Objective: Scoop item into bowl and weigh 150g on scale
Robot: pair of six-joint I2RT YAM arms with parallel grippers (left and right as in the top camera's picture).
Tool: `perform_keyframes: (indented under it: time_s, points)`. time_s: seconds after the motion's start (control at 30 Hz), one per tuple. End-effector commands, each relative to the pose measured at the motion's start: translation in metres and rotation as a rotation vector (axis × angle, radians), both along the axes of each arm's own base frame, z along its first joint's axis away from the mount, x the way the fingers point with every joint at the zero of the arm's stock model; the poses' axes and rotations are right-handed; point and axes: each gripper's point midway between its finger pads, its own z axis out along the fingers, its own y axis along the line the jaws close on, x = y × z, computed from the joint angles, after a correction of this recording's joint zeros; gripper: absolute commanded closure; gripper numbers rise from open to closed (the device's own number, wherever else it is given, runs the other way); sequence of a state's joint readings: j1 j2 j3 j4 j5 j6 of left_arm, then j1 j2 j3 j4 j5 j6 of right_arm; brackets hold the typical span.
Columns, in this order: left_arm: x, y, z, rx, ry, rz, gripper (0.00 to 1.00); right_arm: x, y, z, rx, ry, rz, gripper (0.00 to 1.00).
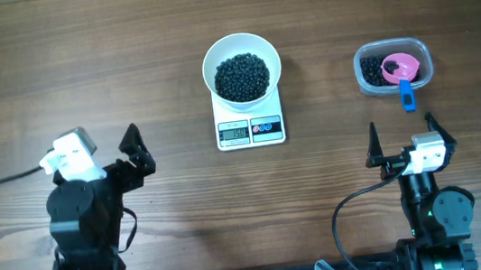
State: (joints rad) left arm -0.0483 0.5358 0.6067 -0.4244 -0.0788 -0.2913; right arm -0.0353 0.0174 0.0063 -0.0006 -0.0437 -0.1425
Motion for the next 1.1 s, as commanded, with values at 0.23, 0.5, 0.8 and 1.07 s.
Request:
perform_keyframes:
  time_s: [0.23, 0.5, 0.8, 1.07]
  points:
    - [-0.020, 0.000, -0.022, -0.031, -0.167, -0.033, 0.00, -0.001, 0.002, 0.002, 0.013, -0.011, 0.007, 0.00]
    - [-0.025, -0.001, -0.031, -0.027, -0.263, -0.035, 0.00, -0.001, 0.002, 0.002, 0.013, -0.011, 0.007, 0.00]
    - [-0.027, -0.001, -0.036, -0.020, -0.345, -0.038, 0.00, -0.001, 0.002, 0.002, 0.013, -0.011, 0.006, 0.00]
    - [-0.019, -0.007, -0.046, 0.081, -0.405, -0.091, 0.00, -0.001, 0.002, 0.002, 0.013, -0.011, 0.007, 0.00]
